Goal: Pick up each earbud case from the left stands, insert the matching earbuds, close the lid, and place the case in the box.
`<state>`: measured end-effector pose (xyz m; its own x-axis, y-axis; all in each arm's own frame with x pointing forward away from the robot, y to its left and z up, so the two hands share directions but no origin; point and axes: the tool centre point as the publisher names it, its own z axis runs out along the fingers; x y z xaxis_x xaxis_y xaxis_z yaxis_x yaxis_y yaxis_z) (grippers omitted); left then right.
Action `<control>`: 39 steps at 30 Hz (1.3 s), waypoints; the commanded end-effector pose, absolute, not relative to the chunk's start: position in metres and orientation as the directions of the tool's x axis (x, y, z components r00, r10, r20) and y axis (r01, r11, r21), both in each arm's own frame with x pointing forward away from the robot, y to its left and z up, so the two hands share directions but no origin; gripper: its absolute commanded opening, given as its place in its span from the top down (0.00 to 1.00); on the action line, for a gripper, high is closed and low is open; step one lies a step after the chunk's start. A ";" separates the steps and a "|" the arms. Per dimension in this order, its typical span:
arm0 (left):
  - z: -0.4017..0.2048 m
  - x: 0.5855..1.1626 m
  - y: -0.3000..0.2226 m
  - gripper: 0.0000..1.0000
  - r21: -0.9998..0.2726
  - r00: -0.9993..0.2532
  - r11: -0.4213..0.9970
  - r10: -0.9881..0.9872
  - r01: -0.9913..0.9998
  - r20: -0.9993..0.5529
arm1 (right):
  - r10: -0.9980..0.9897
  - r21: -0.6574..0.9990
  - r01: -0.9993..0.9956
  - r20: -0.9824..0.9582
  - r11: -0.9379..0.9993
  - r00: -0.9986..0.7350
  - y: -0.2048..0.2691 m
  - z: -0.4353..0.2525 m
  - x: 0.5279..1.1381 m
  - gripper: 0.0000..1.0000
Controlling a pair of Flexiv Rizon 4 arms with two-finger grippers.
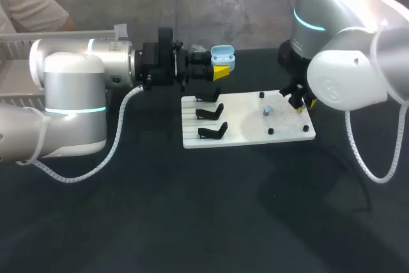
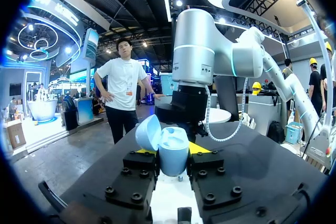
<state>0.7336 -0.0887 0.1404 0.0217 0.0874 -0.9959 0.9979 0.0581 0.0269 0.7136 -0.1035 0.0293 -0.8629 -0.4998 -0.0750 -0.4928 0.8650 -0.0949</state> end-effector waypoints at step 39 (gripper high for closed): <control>0.140 0.732 -0.088 1.00 0.032 0.026 0.063 0.083 0.998 -0.996 | -0.475 -0.116 -0.467 -0.052 0.877 -0.879 -0.093 0.090 0.685 1.00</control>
